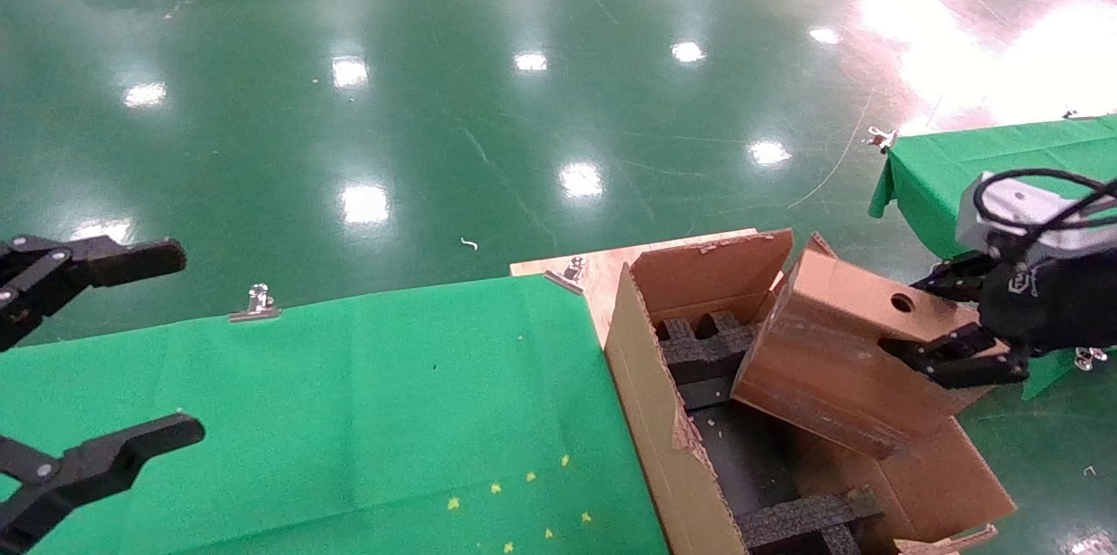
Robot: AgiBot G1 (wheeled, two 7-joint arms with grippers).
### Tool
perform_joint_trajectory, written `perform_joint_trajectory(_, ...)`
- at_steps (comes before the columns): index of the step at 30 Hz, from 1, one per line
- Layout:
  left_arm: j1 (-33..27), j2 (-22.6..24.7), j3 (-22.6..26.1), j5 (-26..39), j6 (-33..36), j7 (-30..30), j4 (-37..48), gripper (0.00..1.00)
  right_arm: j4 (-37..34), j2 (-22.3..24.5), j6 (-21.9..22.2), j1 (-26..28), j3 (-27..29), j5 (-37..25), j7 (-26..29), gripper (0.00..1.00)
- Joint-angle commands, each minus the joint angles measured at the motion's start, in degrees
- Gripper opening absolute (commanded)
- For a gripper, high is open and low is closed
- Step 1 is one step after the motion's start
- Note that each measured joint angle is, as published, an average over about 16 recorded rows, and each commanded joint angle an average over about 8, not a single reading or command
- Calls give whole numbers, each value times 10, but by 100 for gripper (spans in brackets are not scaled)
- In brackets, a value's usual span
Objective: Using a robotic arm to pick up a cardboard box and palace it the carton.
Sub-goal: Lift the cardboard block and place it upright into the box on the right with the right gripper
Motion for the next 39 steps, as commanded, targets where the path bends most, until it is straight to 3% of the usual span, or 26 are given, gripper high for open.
perform_joint_trajectory(1,0,0,0,0,0,0,0,100,-7,1,16,-10,-4,4,20,0)
perform_joint_trajectory(6,0,0,0,0,0,0,0,100,22,14,91,-41,-21,-5,132,0)
perform_joint_trajectory(13,0,0,0,0,0,0,0,100,89,27,200,-80,-51,-60,335,0)
perform_joint_trajectory(20,0,0,0,0,0,0,0,100,130,20,258,-105,-74,-123,494,0)
perform_joint_trajectory(24,0,0,0,0,0,0,0,100,139,14,270,-111,-79,-135,527,0)
perform_joint_trajectory(32,0,0,0,0,0,0,0,100,127,7,274,-116,-83,-143,534,0)
perform_joint_trajectory(39,0,0,0,0,0,0,0,100,129,-15,296,-132,-99,-201,627,0)
